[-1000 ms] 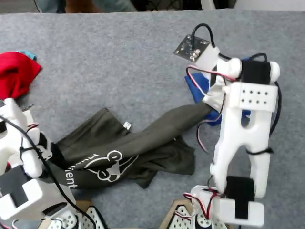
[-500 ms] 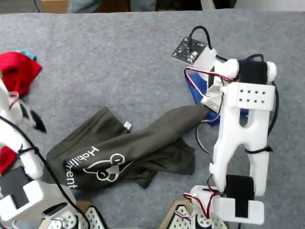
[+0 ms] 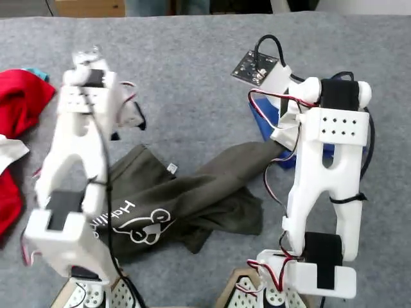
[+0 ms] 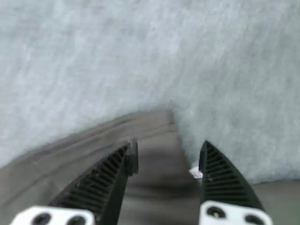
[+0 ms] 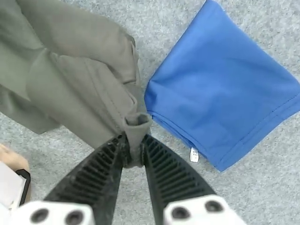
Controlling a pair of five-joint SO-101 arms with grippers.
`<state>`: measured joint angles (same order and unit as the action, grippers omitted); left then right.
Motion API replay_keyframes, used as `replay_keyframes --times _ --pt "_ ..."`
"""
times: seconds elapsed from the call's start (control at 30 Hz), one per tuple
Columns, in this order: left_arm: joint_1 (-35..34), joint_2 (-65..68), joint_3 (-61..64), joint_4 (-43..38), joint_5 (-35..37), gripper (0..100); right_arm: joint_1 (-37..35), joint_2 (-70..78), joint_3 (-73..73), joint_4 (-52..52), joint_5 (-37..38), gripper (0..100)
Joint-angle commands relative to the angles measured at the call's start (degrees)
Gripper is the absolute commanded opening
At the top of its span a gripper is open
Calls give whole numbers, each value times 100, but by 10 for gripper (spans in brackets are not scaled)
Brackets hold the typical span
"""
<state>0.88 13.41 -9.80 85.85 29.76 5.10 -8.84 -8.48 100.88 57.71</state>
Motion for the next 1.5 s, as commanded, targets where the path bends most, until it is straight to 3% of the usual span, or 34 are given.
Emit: replay_keyframes --times 0.0,0.2,0.57,0.77,1.03,1.47 --pt "303 756 -681 -141 492 232 -88 -13 -251 -53 18 14" --pt "497 2189 -1675 343 870 232 -88 -13 -251 -53 18 14" --pt "48 3807 -3864 1503 1037 227 -88 -4 -207 -141 18 14" --pt "4 3376 -3723 1512 862 227 -88 -4 -198 -158 18 14" --pt "-22 2523 -2580 1503 633 227 -88 -4 -198 -167 18 14" --pt "92 3622 -3064 1407 651 226 -97 -4 -198 -167 18 14"
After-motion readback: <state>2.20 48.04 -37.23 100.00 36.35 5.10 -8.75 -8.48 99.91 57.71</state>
